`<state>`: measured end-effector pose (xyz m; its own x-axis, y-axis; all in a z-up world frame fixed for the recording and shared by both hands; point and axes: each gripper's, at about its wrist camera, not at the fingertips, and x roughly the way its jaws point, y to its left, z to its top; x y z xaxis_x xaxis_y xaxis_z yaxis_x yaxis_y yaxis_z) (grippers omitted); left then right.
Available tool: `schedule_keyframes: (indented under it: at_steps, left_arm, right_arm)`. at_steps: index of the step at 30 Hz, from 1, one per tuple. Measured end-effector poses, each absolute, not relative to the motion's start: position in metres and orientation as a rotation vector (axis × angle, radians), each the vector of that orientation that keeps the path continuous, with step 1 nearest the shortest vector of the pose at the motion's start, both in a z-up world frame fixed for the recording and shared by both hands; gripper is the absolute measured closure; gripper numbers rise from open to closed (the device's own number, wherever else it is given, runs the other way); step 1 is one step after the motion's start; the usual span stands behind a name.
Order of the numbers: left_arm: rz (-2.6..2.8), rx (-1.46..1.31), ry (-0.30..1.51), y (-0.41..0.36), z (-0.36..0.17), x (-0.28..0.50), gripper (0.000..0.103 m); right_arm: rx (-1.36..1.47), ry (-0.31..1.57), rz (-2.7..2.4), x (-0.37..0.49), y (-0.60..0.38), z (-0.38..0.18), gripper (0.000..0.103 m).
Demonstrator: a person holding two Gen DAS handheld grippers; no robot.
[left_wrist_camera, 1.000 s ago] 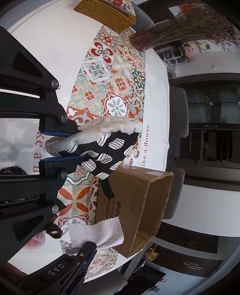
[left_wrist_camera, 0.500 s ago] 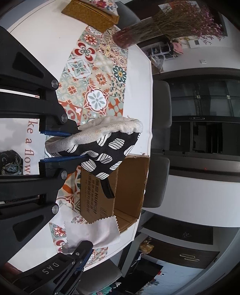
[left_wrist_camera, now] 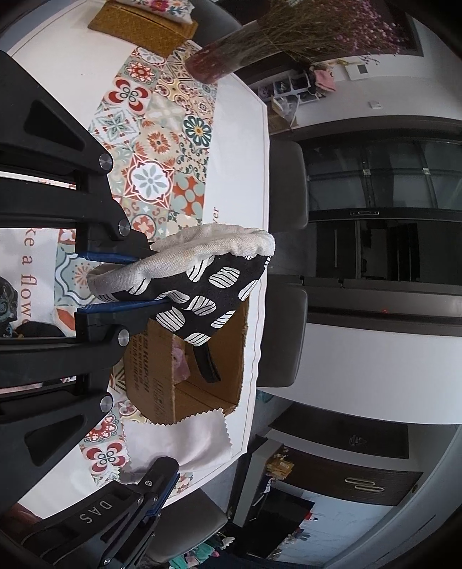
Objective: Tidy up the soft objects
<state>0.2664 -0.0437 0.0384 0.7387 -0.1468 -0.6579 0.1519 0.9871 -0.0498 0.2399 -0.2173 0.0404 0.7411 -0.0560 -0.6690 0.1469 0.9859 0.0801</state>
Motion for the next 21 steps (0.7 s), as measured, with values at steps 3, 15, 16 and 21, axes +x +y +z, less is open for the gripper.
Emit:
schedule_keyframes:
  at_steps: [3, 15, 16, 21]
  left_arm:
    - [-0.179, 0.02, 0.713, -0.051, 0.045, 0.274, 0.085]
    - [-0.211, 0.064, 0.707, -0.078, 0.055, 0.309, 0.084]
    - [-0.213, 0.067, 0.712, -0.081, 0.053, 0.315, 0.084]
    - [-0.216, 0.069, 0.724, -0.09, 0.048, 0.332, 0.084]
  right_arm:
    - [0.137, 0.72, -0.114, 0.244, -0.221, 0.046, 0.097]
    - [0.146, 0.705, -0.108, 0.268, -0.238, 0.055, 0.097]
    - [0.148, 0.704, -0.106, 0.272, -0.239, 0.055, 0.097]
    - [0.159, 0.708, -0.094, 0.29, -0.247, 0.052, 0.097]
